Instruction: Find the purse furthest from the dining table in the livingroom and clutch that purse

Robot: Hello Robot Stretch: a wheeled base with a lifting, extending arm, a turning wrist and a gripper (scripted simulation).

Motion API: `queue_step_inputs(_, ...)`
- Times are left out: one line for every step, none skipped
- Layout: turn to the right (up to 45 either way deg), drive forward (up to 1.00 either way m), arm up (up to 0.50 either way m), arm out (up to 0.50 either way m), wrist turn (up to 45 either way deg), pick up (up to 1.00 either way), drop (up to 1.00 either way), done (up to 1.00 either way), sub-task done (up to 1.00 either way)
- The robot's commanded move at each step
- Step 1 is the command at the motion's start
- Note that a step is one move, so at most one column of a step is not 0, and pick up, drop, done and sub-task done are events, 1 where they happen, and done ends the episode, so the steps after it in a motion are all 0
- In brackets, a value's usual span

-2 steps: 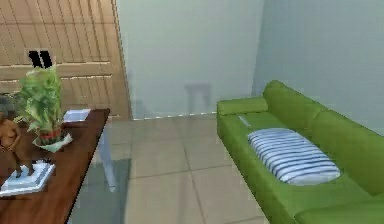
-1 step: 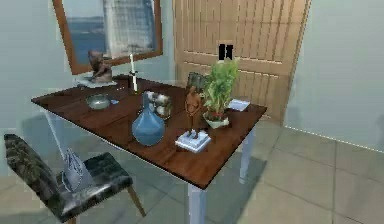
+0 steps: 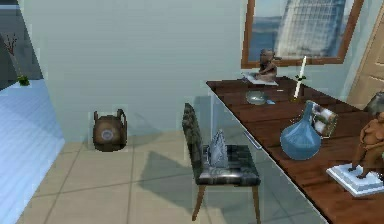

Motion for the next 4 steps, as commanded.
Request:
queue_step_inputs(-6.0,0.0,0.0,0.0,0.0,0.0,0.0,0.0,0.0)
queue_step_inputs(0.0,0.2,0.0,0.0,0.0,0.0,0.0,0.0,0.0)
queue_step_inputs(-42.0,0.0,0.0,0.0,0.0,0.0,0.0,0.0,0.0)
queue_step_inputs(0.0,0.2,0.0,0.0,0.0,0.0,0.0,0.0,0.0)
